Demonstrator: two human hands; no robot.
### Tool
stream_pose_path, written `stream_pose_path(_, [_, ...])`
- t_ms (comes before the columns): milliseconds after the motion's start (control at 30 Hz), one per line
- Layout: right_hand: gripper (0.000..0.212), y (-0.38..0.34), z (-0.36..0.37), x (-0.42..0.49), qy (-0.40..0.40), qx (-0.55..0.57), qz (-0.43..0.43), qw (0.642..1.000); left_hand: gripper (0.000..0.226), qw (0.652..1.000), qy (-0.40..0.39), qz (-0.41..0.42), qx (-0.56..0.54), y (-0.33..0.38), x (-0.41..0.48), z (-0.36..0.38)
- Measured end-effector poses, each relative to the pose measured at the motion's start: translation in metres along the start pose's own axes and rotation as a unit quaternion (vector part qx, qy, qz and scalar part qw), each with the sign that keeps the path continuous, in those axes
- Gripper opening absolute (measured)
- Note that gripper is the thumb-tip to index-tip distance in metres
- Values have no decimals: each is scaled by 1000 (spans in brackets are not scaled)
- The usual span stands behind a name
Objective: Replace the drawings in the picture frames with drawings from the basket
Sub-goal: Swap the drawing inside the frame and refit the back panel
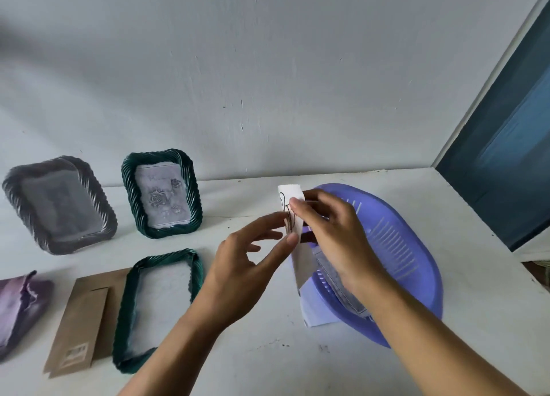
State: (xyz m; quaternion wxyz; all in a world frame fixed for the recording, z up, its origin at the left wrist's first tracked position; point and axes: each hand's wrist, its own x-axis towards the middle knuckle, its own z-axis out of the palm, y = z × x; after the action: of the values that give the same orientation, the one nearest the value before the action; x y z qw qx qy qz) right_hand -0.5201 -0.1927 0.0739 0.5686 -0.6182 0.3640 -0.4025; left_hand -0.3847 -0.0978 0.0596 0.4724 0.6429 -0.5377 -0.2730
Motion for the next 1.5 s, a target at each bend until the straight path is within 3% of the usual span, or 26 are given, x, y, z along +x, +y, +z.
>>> stream_pose_path(133, [34,6,34,-10,-61,40,9,997,34,997,66,-39,-13,-14,-14,-21])
stream_pose_path(233, [40,22,60,-12,-103,0,-16,995,33,993,89,-68,-43,-28,-28,-43])
stream_pose_path(333, [32,36,84,-14,-121,-60,-51,990,35,988,95,-88,-79,-43,-41,-71])
stream_pose_path(467, [23,62,110,-12,-150,-248,-109,951,41,975,104,-137,-143,-68,-55,-112])
stream_pose_path(567, [31,74,131,-15,-176,-243,-97,949,42,971,85,-160,-158,-91,-64,-140])
stream_pose_path(667, [32,78,147,-16,-179,-215,-102,955,59,966,86,-175,-169,-113,-68,-158])
stream_pose_path(800, [32,89,162,-17,-164,-227,-86,956,69,978,127,-163,-30,-132,-71,-166])
stream_pose_path(1000, [39,115,172,-19,-186,-349,-83,915,35,974,88,-94,187,-159,-73,-162])
stream_pose_path(1233, [40,138,173,-17,-170,-425,-165,873,29,959,71,2,274,-189,-82,-156])
stream_pose_path(1400, [39,144,167,-16,-193,-423,-195,863,30,937,76,2,341,-200,-89,-155])
stream_pose_path(1500, [40,152,164,-17,-196,-420,-200,863,43,927,46,-13,372,-202,-92,-155])
